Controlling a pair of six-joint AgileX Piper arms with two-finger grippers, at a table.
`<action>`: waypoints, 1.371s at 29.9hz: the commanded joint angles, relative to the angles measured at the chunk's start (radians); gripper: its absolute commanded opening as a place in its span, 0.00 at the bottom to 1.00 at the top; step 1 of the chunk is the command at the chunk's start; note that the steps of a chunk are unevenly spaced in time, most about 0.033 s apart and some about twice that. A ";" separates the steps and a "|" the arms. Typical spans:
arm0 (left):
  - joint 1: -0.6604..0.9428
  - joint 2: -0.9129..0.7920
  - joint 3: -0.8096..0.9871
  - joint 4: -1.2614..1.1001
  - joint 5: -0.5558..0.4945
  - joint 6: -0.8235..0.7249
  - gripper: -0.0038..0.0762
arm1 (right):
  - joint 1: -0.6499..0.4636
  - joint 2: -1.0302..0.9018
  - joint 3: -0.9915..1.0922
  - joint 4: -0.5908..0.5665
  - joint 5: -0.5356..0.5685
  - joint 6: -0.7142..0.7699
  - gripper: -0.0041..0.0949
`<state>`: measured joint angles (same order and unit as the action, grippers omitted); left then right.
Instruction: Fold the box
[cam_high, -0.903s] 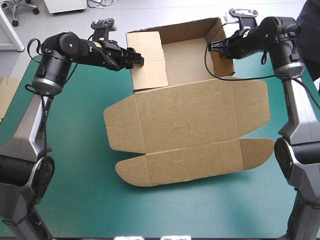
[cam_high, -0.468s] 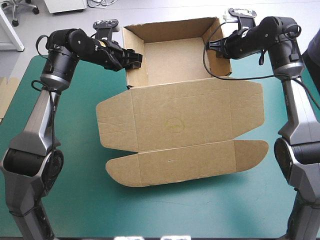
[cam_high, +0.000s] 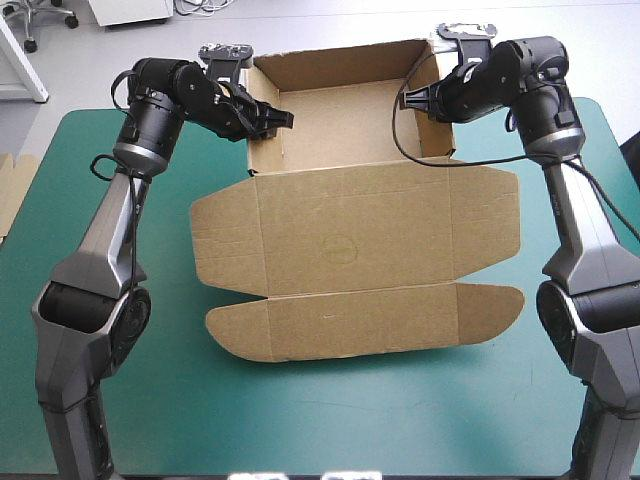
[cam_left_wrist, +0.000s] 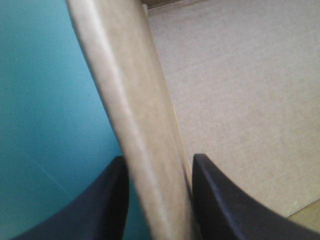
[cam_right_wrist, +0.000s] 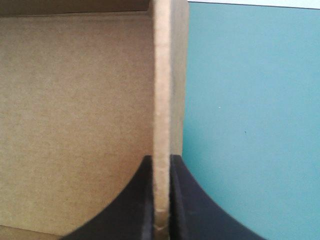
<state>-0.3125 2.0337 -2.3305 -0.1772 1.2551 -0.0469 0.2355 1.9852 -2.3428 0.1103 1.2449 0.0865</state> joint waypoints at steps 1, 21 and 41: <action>-0.007 -0.060 -0.034 0.006 0.042 -0.010 0.31 | 0.005 -0.048 -0.031 0.027 -0.002 0.012 0.04; -0.009 0.029 -0.032 0.170 0.042 -0.015 0.04 | 0.076 0.071 -0.031 -0.048 0.000 0.012 0.04; -0.004 0.243 -0.023 0.260 0.010 -0.053 0.04 | 0.045 0.227 -0.031 -0.100 0.000 -0.022 0.04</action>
<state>-0.3156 2.3196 -2.3305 0.0166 1.2371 -0.1360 0.2951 2.2741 -2.3428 0.0345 1.2461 0.1128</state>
